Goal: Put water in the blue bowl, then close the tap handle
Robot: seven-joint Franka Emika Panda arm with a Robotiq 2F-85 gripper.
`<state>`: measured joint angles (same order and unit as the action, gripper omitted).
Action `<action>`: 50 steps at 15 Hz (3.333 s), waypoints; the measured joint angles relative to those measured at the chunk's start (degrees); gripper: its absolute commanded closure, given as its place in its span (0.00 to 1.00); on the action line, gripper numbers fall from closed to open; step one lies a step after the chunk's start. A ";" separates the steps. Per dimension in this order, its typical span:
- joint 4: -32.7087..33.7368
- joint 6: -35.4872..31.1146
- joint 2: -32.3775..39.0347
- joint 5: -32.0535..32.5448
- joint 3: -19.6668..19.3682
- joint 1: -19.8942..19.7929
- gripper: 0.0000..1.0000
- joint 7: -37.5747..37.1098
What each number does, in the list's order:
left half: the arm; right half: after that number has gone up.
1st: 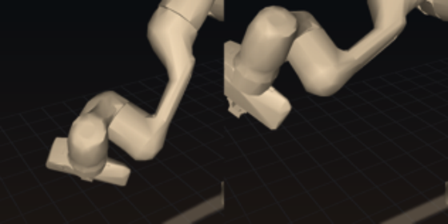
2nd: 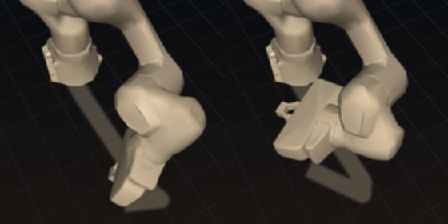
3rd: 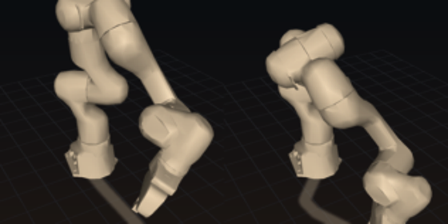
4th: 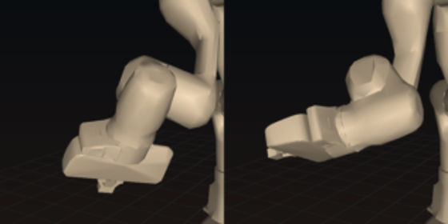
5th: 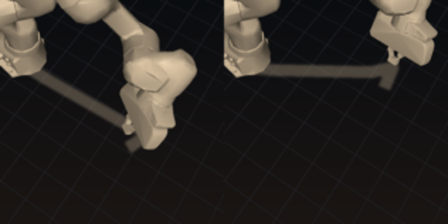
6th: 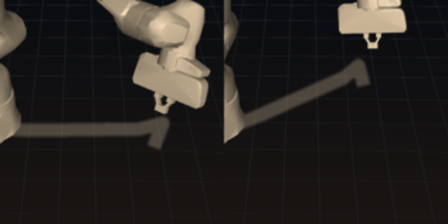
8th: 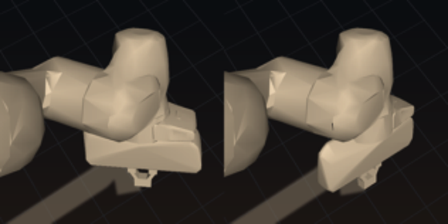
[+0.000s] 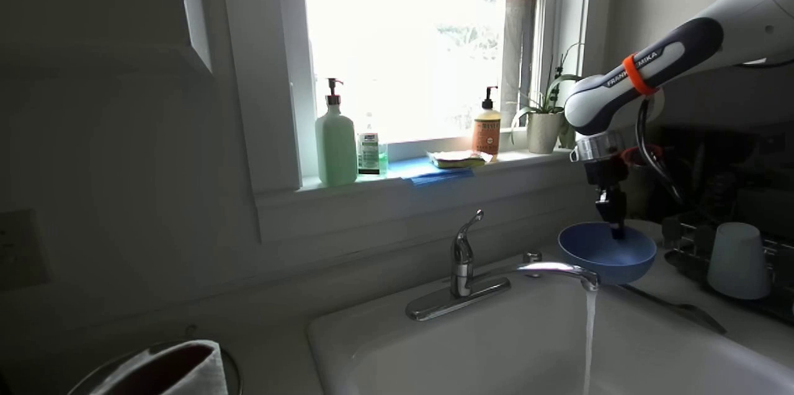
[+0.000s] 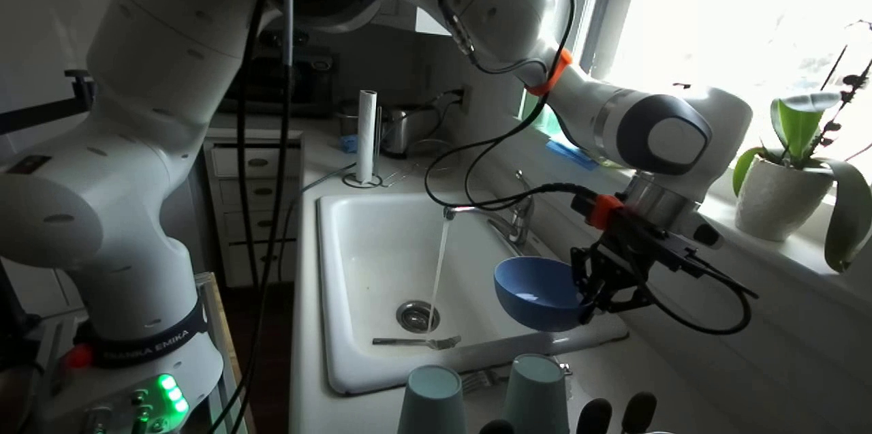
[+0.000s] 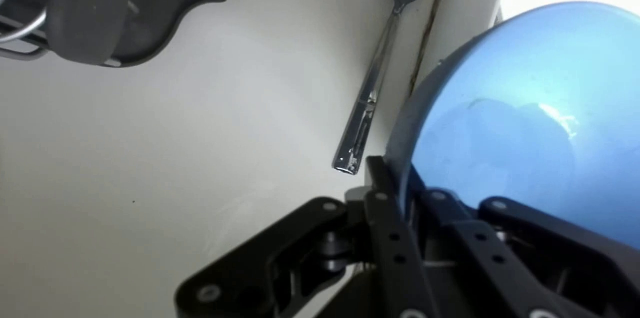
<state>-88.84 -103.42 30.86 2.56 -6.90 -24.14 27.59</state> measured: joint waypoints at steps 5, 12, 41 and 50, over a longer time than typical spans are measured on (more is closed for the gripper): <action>-1.22 0.30 0.03 0.08 -0.03 0.54 0.98 0.20; -6.64 2.59 0.25 0.24 0.96 3.56 0.98 4.05; -23.38 -13.28 -7.75 -4.45 3.99 8.13 0.98 6.79; -15.85 -15.74 -7.72 -4.80 -0.25 4.16 0.98 6.42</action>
<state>-104.70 -119.16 23.14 -2.24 -7.14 -19.99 34.01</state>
